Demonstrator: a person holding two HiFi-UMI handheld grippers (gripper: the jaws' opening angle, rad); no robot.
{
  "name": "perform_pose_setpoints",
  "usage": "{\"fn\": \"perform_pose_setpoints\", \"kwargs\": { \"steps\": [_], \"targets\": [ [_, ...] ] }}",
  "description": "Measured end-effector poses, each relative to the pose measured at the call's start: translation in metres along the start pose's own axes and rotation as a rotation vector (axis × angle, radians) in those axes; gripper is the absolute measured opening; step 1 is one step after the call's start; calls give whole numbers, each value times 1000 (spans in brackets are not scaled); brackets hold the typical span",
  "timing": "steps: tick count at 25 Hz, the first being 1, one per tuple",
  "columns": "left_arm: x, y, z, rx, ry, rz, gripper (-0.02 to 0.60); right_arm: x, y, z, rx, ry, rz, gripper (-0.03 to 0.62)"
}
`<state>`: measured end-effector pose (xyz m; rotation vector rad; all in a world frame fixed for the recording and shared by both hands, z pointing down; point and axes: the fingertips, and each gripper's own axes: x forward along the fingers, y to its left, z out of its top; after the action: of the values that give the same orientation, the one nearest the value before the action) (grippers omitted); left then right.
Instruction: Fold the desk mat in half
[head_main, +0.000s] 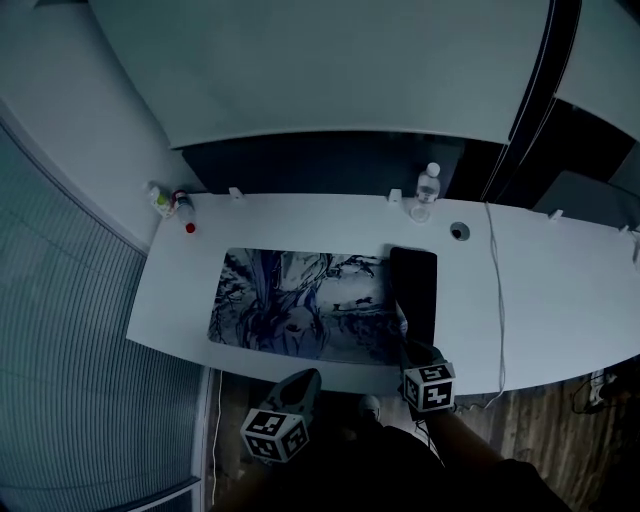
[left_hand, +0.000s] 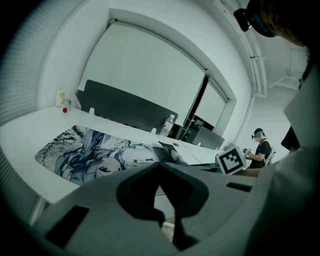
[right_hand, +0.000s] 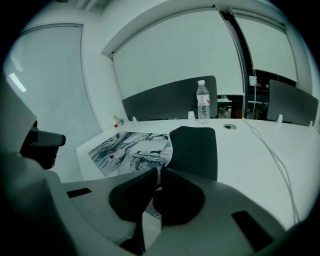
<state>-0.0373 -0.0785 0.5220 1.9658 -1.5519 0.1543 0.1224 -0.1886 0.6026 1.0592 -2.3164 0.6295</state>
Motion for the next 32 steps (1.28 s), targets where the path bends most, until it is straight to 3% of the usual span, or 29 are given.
{"fn": "perform_pose_setpoints", "kwargs": {
  "steps": [21, 32],
  "targets": [
    [-35, 28, -3, -90, -75, 211, 6, 42, 68, 9, -120, 67, 244, 40],
    [-20, 43, 3, -96, -49, 197, 6, 56, 84, 16, -115, 66, 272, 40]
  ]
}}
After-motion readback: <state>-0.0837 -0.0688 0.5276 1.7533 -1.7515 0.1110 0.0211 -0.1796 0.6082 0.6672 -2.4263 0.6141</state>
